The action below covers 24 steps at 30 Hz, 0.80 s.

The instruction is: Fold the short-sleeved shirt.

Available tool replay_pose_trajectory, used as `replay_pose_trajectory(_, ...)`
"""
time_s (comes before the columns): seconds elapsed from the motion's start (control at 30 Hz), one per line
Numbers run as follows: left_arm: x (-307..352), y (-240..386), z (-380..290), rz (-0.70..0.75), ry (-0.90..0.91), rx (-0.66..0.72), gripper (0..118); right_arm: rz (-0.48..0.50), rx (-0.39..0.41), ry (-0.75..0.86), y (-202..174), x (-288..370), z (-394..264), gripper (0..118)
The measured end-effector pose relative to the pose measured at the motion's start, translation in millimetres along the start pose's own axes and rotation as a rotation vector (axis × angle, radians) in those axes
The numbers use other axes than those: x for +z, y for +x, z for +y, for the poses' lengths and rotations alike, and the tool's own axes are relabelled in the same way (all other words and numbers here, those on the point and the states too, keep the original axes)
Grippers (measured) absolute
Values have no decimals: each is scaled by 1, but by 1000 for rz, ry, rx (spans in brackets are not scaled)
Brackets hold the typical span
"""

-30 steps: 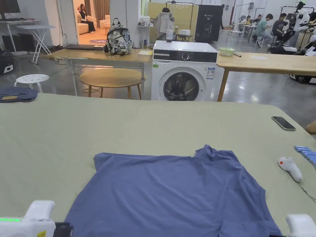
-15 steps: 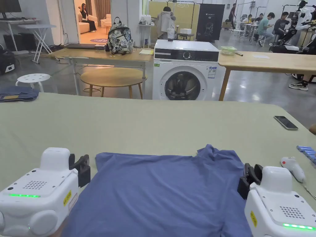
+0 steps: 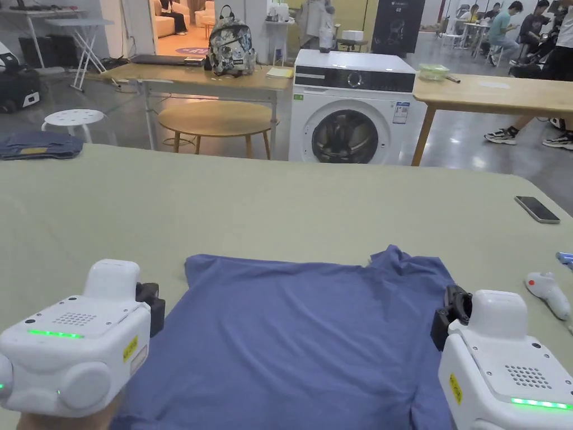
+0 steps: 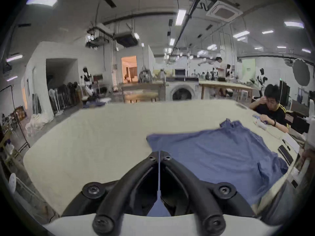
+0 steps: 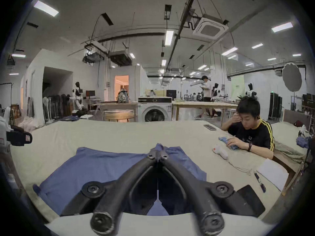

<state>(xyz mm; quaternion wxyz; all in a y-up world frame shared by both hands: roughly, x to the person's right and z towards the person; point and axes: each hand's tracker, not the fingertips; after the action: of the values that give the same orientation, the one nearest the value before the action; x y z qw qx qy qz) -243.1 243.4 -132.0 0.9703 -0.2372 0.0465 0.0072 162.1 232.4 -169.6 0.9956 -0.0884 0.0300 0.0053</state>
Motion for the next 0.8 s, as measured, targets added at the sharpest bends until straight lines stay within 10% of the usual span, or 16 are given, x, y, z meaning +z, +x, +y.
replay_pose_trajectory(0.33,-28,-63,-56,-74,-496,112,0,-3,24,-115,5,-6,-26,0)
replay_pose_trajectory(0.4,-32,-72,-68,-73,-522,151,23,-2,30,-127,5,-8,-30,0)
replay_pose_trajectory(0.47,-41,-77,-78,-60,-561,197,76,-1,34,-139,4,-8,-33,0)
replay_pose_trajectory(0.8,-62,-44,-106,86,-638,117,68,-12,69,-197,13,-1,-45,0)
